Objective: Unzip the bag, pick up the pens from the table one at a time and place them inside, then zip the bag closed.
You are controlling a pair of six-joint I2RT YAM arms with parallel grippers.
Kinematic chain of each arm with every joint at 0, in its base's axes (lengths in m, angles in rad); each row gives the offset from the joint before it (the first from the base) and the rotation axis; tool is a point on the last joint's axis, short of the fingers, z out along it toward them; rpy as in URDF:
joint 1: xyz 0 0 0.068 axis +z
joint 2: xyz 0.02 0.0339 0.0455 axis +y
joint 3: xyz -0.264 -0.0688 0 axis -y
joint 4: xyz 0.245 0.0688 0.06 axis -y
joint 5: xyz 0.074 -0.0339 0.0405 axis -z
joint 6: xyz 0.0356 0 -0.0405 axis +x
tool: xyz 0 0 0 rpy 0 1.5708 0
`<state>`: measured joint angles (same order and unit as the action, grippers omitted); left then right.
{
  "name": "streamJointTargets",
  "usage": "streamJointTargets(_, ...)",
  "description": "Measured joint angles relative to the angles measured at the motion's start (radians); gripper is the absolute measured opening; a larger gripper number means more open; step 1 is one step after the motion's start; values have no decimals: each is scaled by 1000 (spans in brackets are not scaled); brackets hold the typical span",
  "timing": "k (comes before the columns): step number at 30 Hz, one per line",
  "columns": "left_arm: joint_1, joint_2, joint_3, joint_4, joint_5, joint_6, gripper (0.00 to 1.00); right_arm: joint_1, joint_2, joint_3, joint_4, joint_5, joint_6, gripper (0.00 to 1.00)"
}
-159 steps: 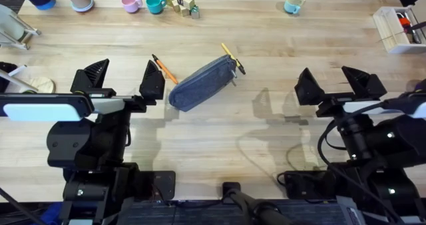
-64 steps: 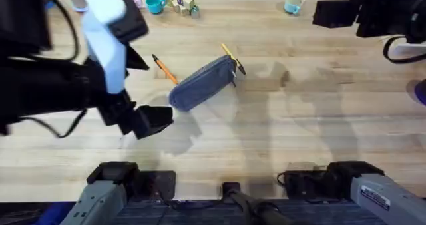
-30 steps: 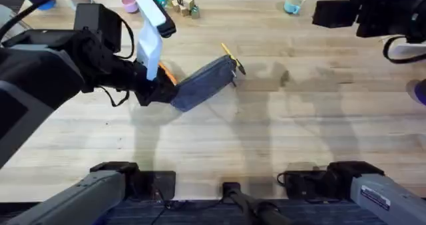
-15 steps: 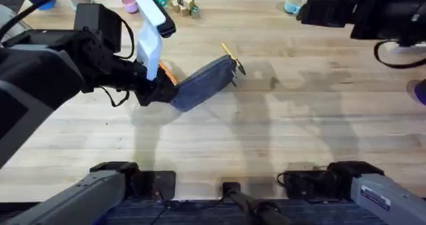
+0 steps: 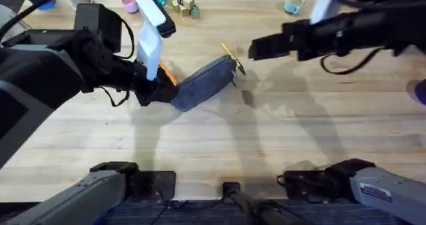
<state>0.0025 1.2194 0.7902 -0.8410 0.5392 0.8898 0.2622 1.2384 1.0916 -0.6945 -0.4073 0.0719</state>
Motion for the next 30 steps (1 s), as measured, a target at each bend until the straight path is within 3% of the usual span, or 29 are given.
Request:
streamJointTargets(7, 0, 0, 0, 0, 0, 0, 43, 49, 105, 0, 14, 33, -19, 996)
streamJointTargets(20, 0, 0, 0, 0, 0, 0, 43, 89, 131, 4, 74, 42, -21, 997)
streamJointTargets(30, 0, 0, 0, 0, 0, 0, 43, 135, 277, 5, 187, 45, -39, 997)
